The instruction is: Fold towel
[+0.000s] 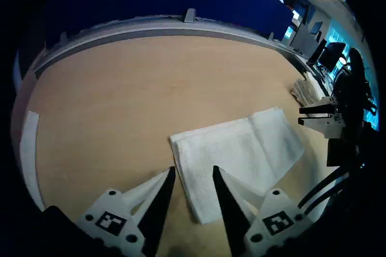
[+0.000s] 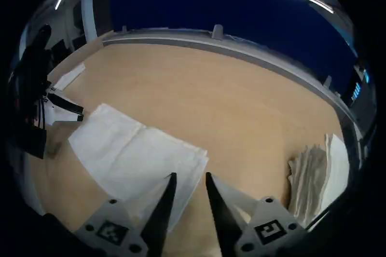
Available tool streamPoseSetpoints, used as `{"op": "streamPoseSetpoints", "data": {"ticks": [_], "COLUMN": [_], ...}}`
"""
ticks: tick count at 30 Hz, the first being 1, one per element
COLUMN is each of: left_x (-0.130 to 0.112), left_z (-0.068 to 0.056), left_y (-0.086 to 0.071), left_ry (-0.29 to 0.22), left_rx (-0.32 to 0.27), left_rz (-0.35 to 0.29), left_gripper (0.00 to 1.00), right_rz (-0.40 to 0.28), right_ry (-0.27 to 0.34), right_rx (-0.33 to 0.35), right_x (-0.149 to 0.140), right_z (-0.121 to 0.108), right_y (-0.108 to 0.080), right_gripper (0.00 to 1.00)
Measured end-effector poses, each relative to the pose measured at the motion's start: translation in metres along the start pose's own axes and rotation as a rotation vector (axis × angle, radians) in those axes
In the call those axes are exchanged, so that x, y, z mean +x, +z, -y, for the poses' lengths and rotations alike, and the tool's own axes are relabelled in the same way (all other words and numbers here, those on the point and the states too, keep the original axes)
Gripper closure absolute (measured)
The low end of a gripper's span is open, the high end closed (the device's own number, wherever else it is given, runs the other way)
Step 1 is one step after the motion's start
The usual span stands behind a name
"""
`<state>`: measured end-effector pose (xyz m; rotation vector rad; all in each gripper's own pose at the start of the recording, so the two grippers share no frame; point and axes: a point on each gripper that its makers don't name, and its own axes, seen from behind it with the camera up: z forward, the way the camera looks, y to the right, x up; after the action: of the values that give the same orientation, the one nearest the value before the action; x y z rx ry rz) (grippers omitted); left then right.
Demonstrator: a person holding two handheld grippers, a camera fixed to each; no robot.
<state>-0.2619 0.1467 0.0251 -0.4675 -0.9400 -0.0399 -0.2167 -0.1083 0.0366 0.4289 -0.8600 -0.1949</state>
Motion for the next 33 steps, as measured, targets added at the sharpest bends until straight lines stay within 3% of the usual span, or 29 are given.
{"op": "streamPoseSetpoints", "data": {"ticks": [2,5,17,33], "left_x": [0.002,0.003,0.001,-0.051], "left_z": [0.001,0.002,0.005,0.016], "left_y": [-0.001,-0.005,-0.019,-0.081], "left_ry": [0.012,0.029,0.024,-0.024], "left_rx": [0.009,0.018,0.043,0.121], "left_rz": [-0.01,-0.02,-0.035,-0.038], "left_gripper": [0.18,0.05,0.05,0.05], "right_rz": [-0.011,-0.023,-0.036,-0.033], "right_ry": [-0.006,-0.013,-0.001,0.007], "right_rx": [-0.008,-0.021,-0.014,-0.028], "right_x": [0.002,0.004,0.001,-0.03], "right_z": [0.0,-0.002,0.002,0.007], "right_y": [-0.001,-0.004,-0.018,-0.057], "right_gripper": [0.16,0.11,0.1,0.1]}}
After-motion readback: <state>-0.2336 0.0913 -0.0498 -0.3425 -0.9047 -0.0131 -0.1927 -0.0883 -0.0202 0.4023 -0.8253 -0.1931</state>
